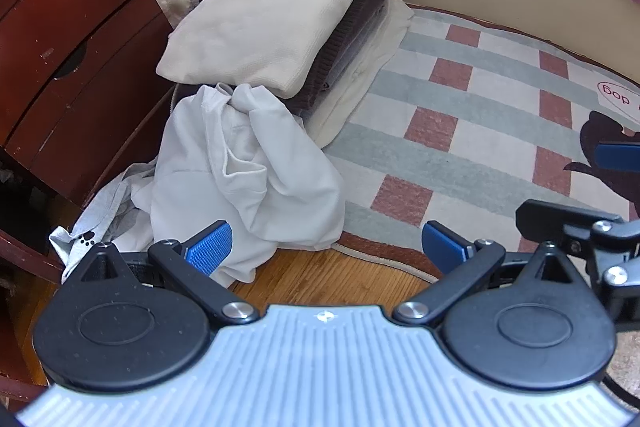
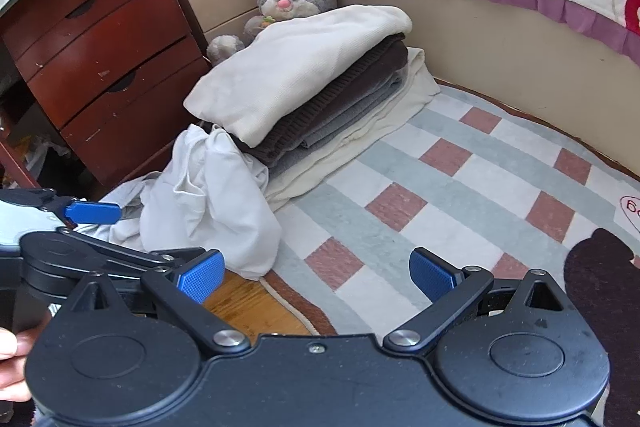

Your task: Fold clothes

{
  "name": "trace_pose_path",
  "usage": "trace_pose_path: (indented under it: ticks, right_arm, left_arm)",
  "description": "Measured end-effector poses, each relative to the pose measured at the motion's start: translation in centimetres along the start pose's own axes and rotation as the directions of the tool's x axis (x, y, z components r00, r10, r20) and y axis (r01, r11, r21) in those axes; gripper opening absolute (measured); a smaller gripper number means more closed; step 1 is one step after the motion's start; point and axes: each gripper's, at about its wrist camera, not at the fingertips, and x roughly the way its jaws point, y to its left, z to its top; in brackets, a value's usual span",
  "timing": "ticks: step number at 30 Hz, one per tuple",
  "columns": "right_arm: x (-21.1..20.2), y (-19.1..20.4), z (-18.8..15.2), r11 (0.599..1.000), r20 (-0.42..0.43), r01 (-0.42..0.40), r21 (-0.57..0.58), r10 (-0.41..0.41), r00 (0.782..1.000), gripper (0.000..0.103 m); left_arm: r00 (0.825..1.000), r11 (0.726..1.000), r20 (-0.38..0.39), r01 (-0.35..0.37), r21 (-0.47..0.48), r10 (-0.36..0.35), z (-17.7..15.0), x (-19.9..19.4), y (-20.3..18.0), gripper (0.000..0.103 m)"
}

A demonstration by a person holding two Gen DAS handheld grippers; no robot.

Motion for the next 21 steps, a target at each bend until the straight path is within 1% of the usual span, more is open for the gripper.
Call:
trace_pose_path:
  ticks: [3, 5, 6, 7, 9, 13, 21]
  right_arm:
    - [0.1, -0.1, 0.0, 1.000, 0.001, 0.012, -0.007, -0.012, 1.000, 0.101]
    - [0.4, 0.8, 0.3, 0.999, -0.009, 0.029, -0.018, -0.030, 1.000, 0.101]
    - [0.2, 1.0, -0.1, 1.000, 0.014, 0.023, -0.016, -0.023, 1.000, 0.101]
    - [0.1, 1.1, -0.3, 1.000, 0.029, 0.017, -0.012, -0.016, 0.999, 0.101]
    - [0.2, 0.9, -0.1, 1.000, 0.025, 0.009, 0.002, -0.009, 1.000, 0.101]
    - [0.1, -0.2, -0.1, 1.000, 0.028, -0.016, 0.021, 0.016, 0.999, 0.101]
    - [0.3, -0.4, -0.1, 0.999, 0.021, -0.011, 0.034, 0.011, 1.000, 0.101]
  left_arm:
    - [1.000, 1.000, -0.020, 0.011, -0.003, -0.011, 0.1, 0.2, 0.0, 0.103]
    - [0.999, 1.000, -0.034, 0.018, -0.005, -0.019, 0.2, 0.4, 0.1, 0.103]
    - [0.999, 1.000, -0.035, 0.022, -0.004, -0.022, 0.2, 0.5, 0.1, 0.103]
    - [0.999, 1.000, -0.028, 0.026, -0.003, -0.026, 0.0, 0.6, 0.2, 0.103]
    - [0.999, 1.000, -0.017, 0.031, 0.001, -0.031, -0.2, 0.6, 0.3, 0.103]
    - [1.000, 1.000, -0.006, 0.016, 0.008, -0.016, -0.1, 0.4, -0.1, 0.103]
    - [1.000, 1.000, -0.011, 0.027, -0.007, -0.027, 0.1, 0.4, 0.3, 0.103]
